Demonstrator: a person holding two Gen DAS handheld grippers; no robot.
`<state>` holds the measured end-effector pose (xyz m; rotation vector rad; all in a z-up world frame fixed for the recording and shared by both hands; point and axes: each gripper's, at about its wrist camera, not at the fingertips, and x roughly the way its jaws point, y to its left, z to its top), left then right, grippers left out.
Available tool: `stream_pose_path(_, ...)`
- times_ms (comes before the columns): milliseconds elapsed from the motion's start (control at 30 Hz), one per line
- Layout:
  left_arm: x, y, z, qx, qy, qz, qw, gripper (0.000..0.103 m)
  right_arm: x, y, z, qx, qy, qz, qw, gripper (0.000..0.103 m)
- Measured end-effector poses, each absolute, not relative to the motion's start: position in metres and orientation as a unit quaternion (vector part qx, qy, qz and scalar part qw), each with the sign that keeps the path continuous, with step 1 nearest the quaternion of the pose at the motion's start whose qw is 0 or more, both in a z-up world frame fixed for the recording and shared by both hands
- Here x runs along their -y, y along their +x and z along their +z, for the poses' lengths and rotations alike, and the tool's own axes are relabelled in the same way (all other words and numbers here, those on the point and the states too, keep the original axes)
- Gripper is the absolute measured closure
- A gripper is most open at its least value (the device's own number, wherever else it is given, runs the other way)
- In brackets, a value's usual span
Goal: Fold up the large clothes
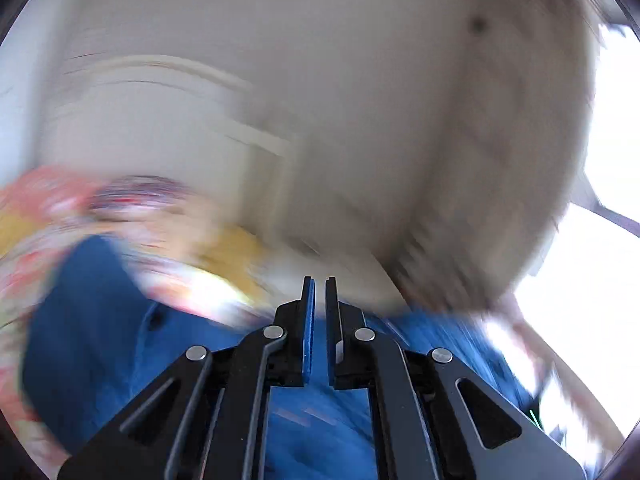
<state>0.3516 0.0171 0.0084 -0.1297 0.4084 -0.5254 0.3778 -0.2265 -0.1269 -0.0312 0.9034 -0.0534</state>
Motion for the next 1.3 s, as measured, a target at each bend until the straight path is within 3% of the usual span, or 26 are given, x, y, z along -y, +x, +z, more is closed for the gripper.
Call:
stream_pose_path(67,0.042,0.343,-0.017,-0.247,-0.02,-0.304,0.92,0.101,0.226,0.377,-0.127,-0.435,-0.013,-0.025,0.9,0.004)
stream_pose_path(200,0.082,0.34,-0.074,-0.331,-0.013,-0.308,0.892,0.1,0.227,0.377,-0.126,-0.433,-0.006,-0.021,0.901,0.004)
stream_pose_path(333,0.015,0.335,-0.088,-0.381,-0.15,-0.275,0.87,0.1,0.229,0.377,-0.125,-0.431,0.003,-0.015,0.902,0.004)
stream_pose_path(433,-0.063,0.316,-0.088,-0.354,-0.241,-0.199,0.881,0.091,0.23,0.377,-0.125,-0.43,0.006,-0.013,0.903,0.004)
stream_pose_path(533,-0.131,0.291,-0.09,-0.332,-0.254,-0.117,0.901,0.091,0.229,0.377,-0.125,-0.429,0.003,-0.012,0.903,0.004)
stream_pose_path(667,-0.193,0.291,-0.107,-0.367,-0.292,-0.094,0.878,0.091,0.228,0.377,-0.126,-0.429,0.002,-0.013,0.903,0.004)
stream_pose_path(967,-0.224,0.347,-0.155,-0.353,-0.427,-0.11,0.826,0.091,0.225,0.376,-0.126,-0.428,-0.005,-0.018,0.903,0.004)
stream_pose_path(1100,-0.21,0.34,-0.126,-0.309,-0.379,-0.134,0.862,0.099,0.226,0.376,-0.126,-0.428,-0.005,-0.018,0.904,0.004)
stream_pose_path(1300,-0.154,0.305,-0.008,-0.192,-0.295,-0.233,0.906,0.099,0.226,0.375,-0.126,-0.427,-0.005,-0.018,0.904,0.004)
